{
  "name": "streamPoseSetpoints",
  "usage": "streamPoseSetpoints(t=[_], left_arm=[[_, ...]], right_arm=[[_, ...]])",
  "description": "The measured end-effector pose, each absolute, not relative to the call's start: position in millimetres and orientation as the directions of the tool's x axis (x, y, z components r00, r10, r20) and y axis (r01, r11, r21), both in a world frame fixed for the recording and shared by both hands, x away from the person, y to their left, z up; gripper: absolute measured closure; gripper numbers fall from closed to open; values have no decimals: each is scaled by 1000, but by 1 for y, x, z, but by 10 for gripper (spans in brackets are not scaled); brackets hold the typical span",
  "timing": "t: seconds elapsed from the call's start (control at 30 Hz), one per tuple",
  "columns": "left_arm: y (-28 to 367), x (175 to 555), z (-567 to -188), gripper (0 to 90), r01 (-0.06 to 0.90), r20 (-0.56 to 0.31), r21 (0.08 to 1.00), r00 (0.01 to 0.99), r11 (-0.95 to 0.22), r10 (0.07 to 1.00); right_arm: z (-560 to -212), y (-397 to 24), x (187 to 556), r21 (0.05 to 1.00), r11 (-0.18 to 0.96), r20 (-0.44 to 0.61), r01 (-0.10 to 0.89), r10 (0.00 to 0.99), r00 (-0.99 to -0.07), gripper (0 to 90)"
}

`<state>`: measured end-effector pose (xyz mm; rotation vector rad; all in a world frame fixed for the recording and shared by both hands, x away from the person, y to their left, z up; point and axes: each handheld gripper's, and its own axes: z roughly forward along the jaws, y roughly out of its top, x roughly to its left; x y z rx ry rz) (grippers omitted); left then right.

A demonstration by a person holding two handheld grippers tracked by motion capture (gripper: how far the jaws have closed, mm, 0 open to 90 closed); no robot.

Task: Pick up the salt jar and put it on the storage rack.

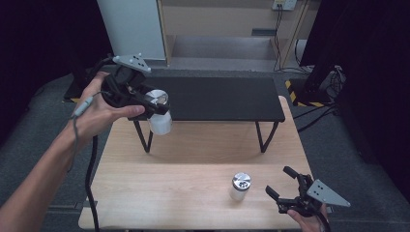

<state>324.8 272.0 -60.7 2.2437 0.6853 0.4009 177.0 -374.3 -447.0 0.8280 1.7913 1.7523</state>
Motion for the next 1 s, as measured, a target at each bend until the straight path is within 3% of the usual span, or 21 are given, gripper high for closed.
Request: streamPoseSetpoints(t=[0.43,0.77,1.0], left_arm=[[268,375,-69,341,481,67,743,638,-465,767],[265,412,-89,341,508,114,743,546,-436,830],[265,428,-109,342,538,82,745,513,-394,855]], right_arm=[[-448,-375,177,997,-13,67,82,720,-691,48],[-449,-377,178,996,-19,74,87,723,-687,48],[-449,-377,177,996,-19,76,91,724,-685,48]])
